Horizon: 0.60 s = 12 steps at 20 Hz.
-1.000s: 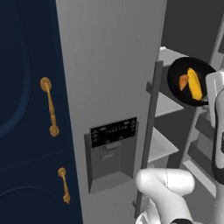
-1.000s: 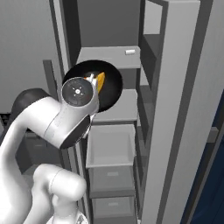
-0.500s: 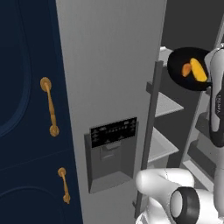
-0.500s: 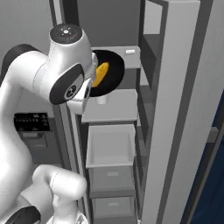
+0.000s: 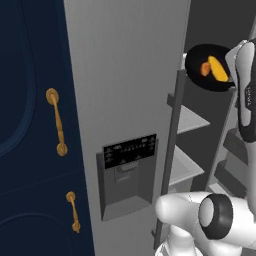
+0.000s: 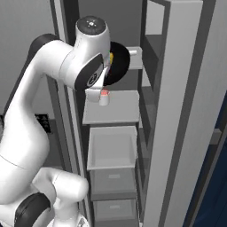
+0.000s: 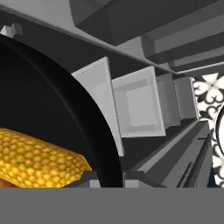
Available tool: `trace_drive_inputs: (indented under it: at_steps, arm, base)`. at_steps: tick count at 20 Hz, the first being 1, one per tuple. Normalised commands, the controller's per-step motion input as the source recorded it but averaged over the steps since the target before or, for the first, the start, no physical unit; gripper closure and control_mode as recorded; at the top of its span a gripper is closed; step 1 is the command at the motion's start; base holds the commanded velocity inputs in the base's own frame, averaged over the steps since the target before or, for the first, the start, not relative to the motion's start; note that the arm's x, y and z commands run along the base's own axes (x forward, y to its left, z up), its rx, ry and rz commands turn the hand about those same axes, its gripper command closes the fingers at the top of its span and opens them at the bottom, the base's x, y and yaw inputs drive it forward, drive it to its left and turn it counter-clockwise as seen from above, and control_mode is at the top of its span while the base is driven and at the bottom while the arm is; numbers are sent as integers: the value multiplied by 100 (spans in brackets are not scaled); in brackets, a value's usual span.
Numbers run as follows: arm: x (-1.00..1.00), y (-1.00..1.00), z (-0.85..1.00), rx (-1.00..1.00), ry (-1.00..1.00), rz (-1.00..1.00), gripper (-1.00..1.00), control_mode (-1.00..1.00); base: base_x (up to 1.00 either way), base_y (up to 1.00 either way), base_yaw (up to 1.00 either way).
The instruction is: Pick the chicken drumstick and corn from their plates and place them in the bowl. Then put the bowl in the fridge.
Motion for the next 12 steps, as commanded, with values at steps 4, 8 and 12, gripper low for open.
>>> trace_drive_inputs:
  at_steps: [4,8,12]
  arm:
    - [77,-8,1,2,-1,12,100,-100]
    - [69,-5,13,8,0,10,100,-100]
    - [64,-1,7,2,-1,0,100,-100]
  base:
    - [0,0,0]
    - [0,0,0]
    - [0,0,0]
